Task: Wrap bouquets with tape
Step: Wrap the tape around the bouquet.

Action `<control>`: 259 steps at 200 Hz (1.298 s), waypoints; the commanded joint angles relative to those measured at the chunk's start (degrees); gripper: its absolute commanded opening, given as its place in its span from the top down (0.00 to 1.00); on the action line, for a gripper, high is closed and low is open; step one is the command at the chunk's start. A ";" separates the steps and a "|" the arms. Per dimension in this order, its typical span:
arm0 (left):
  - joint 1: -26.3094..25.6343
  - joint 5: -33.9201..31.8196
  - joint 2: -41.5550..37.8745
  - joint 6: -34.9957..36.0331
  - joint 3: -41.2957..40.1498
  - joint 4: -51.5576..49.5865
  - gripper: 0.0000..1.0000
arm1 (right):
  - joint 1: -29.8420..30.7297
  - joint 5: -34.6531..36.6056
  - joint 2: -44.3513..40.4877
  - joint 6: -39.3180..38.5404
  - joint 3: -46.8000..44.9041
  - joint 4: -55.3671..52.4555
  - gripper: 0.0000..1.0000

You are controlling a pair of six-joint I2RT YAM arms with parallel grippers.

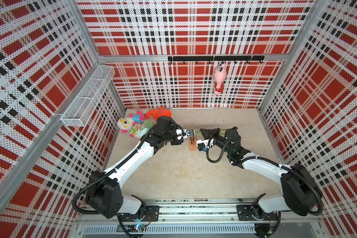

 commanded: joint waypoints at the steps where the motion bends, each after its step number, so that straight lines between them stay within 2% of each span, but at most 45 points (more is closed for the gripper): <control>1: -0.08 -0.29 0.13 0.67 0.18 -0.37 1.00 | 1.12 3.08 -1.91 5.10 -0.07 0.49 0.82; 18: -1.05 -3.99 -0.76 -0.04 -2.71 3.72 1.00 | 1.10 -1.22 -5.36 13.30 3.62 -16.26 0.59; 36: -2.92 -10.51 -2.52 0.03 -7.36 10.58 1.00 | 0.23 -10.35 -7.33 24.39 10.90 -37.57 0.38; 46: -3.95 -13.18 -3.73 0.77 -10.08 14.92 1.00 | -0.58 -16.10 -7.87 27.98 14.46 -47.47 0.24; 62: -5.67 -17.23 -6.17 2.90 -14.71 21.99 1.00 | -1.87 -19.42 -8.30 34.21 19.20 -56.92 0.14; 84: -8.35 -22.39 -9.43 6.38 -20.99 32.66 1.00 | -5.86 -20.39 -6.61 43.45 25.73 -61.26 0.11; 105: -10.88 -25.32 -11.98 9.56 -26.32 42.15 1.00 | -8.90 -20.42 0.14 48.52 35.90 -68.15 0.10; 123: -12.46 -27.18 -12.82 12.18 -28.66 46.54 1.00 | -8.90 -21.41 9.19 47.87 48.17 -80.01 0.11; 141: -13.76 -29.54 -12.21 13.91 -29.33 49.15 1.00 | -8.84 -25.21 18.17 43.28 59.41 -92.96 0.14; 152: -13.70 -28.73 -12.06 14.09 -29.33 49.51 1.00 | -8.38 -26.53 22.14 40.26 64.16 -98.31 0.16; 177: -13.79 -29.05 -11.20 14.71 -29.20 50.07 1.00 | -8.16 -28.81 26.91 35.33 68.42 -104.01 0.22; 205: -13.69 -28.78 -10.62 14.79 -29.08 49.98 1.00 | -8.31 -29.55 29.06 33.64 68.25 -103.01 0.24; 231: -13.80 -28.48 -10.58 14.87 -28.91 49.98 1.00 | -8.27 -29.53 32.62 33.13 70.60 -104.73 0.36; 259: -13.73 -28.33 -10.71 15.62 -28.71 49.98 1.00 | -8.29 -31.05 34.65 31.73 72.98 -107.79 0.33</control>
